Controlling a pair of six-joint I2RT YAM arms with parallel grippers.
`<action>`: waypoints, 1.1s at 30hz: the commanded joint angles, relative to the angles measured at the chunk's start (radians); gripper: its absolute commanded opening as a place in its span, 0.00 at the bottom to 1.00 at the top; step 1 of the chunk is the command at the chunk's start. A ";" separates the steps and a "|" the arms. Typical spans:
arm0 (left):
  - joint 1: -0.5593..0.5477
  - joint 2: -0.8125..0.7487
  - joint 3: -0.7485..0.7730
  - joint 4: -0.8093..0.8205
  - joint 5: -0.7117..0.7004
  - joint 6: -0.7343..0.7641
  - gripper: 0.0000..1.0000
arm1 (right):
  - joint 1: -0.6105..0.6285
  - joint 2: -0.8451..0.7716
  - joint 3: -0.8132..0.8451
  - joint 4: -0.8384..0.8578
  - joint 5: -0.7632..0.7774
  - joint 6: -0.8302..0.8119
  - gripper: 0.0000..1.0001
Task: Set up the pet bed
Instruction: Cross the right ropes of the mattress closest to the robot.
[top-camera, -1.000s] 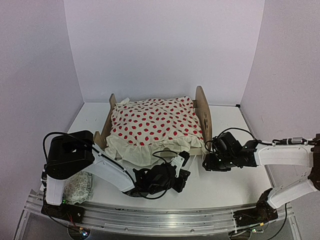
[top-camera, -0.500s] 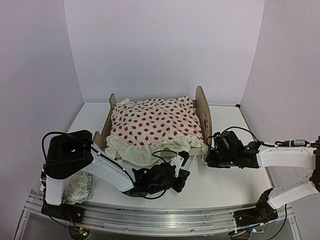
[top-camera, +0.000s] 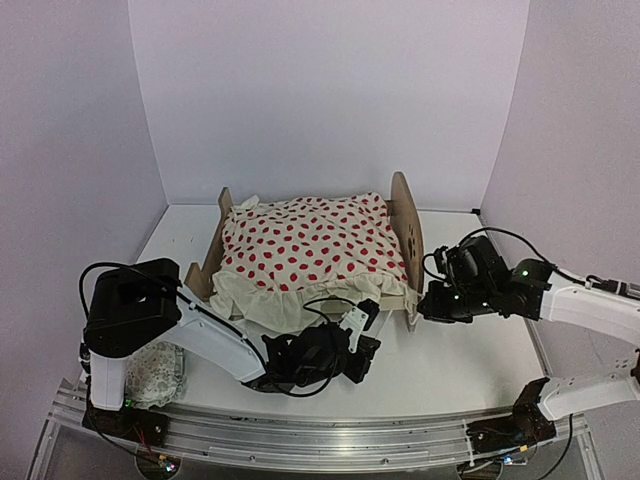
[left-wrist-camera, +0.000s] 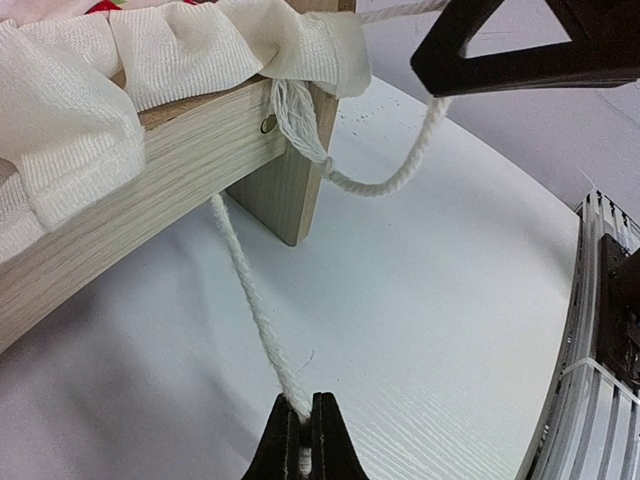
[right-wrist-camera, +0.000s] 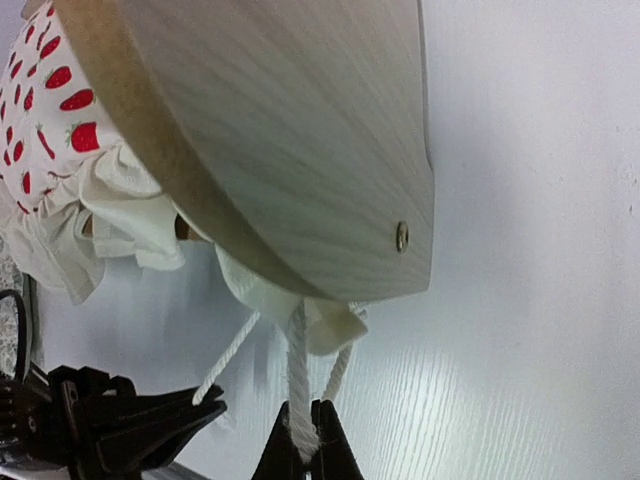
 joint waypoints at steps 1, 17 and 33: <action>-0.003 -0.047 0.023 0.024 -0.016 0.040 0.00 | -0.005 0.013 0.108 -0.262 -0.136 0.046 0.00; 0.006 -0.049 0.073 -0.028 -0.004 0.101 0.00 | -0.025 0.293 0.569 -0.750 -0.340 0.063 0.00; 0.008 -0.089 0.119 -0.133 0.021 0.166 0.00 | -0.037 0.403 0.646 -0.881 -0.245 0.005 0.56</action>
